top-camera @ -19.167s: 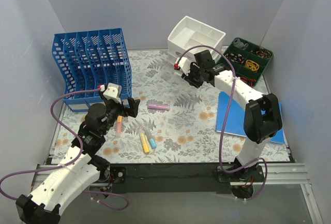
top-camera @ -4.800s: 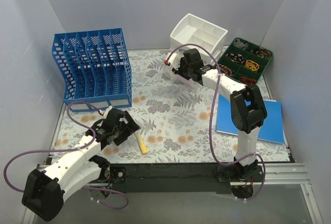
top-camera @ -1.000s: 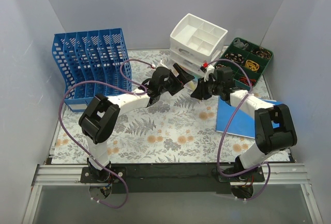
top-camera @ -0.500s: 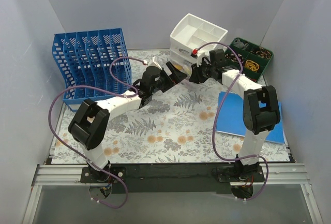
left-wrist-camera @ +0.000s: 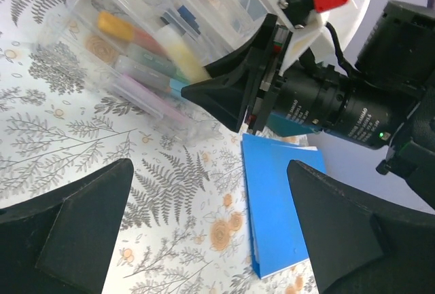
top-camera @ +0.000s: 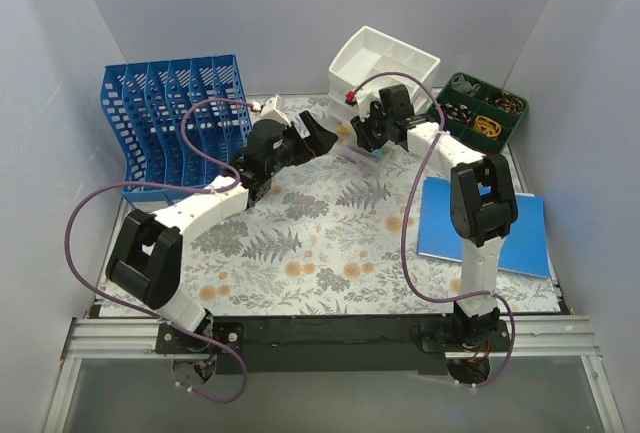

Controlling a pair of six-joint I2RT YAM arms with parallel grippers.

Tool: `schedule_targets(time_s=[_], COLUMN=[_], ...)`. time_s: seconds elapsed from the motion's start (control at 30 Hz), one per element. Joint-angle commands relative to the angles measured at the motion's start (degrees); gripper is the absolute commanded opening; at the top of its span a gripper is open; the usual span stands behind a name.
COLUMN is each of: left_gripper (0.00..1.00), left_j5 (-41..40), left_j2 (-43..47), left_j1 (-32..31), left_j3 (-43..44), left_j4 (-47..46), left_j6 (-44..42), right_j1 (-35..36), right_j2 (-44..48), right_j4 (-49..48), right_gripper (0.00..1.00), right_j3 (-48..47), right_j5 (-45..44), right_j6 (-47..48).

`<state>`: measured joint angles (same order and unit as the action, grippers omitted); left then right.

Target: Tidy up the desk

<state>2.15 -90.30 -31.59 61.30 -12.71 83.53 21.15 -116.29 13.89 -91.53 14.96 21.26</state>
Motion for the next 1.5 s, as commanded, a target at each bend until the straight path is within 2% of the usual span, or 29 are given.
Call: schedule_targets(time_s=[0.0,0.17,0.3,0.43,0.47,0.53,0.57,0.6,0.63,0.67,0.83,1.0,1.07,1.17,1.47], left_gripper=[0.98,0.98,0.98,0.98,0.98,0.98,0.98,0.98,0.98,0.98,0.98,0.98,0.98,0.98,0.98], left_j5=[1.36,9.69,11.03,9.54,9.10,7.53,6.82,6.38,5.24,4.97,2.78,0.75,0.57,-0.22,-0.57], left_j2=[6.18,11.19,16.11,21.73,22.53,25.16,26.13,26.92,27.54,29.03,31.85,33.70,34.23,34.67,35.28], left_j1=[0.74,0.83,0.83,0.83,0.92,0.92,0.83,0.83,0.92,0.92,0.83,0.83,0.83,0.92,0.92], left_j3=[-1.26,-4.86,-8.29,-10.67,-11.37,-12.25,-13.04,-13.57,-14.01,-15.06,-17.00,-17.53,-17.70,-17.53,-17.79], left_j4=[3.13,1.73,1.98,4.36,4.71,5.33,5.33,5.33,5.15,5.06,4.71,4.54,4.54,4.71,4.71], left_j6=[-9.68,-22.32,-28.49,-33.68,-34.65,-36.85,-37.47,-37.91,-38.87,-39.31,-41.51,-42.83,-43.09,-43.36,-43.45], right_j1=[0.65,1.09,1.09,1.61,1.79,2.49,2.67,2.93,3.46,3.81,5.48,6.28,6.63,6.54,7.24], right_j2=[-0.87,0.27,1.85,4.92,5.37,5.90,5.73,5.38,4.59,4.06,-1.11,-7.09,-8.94,-11.85,-14.23], right_j4=[0.44,0.79,2.36,5.79,6.93,7.46,7.99,9.73,10.19,10.45,14.92,15.56,14.68,13.19,4.40], right_gripper=[0.40,0.54,0.54,0.51,0.47,0.40,0.32,0.14,0.07,0.01,0.01,0.01,0.01,0.01,0.01], right_j3=[-3.83,-4.63,-4.63,-2.79,-2.26,-1.20,-1.20,-1.37,-2.16,-2.51,-6.90,-13.57,-15.51,-18.42,-17.37], right_j5=[-5.03,-5.29,-1.62,10.33,14.61,17.19,19.82,20.45,20.20,19.06,15.02,4.04,-4.18,-12.03,-26.28], right_j6=[1.42,1.77,3.78,11.25,14.83,17.58,19.07,21.61,21.72,21.81,22.78,19.27,15.85,13.55,9.68])
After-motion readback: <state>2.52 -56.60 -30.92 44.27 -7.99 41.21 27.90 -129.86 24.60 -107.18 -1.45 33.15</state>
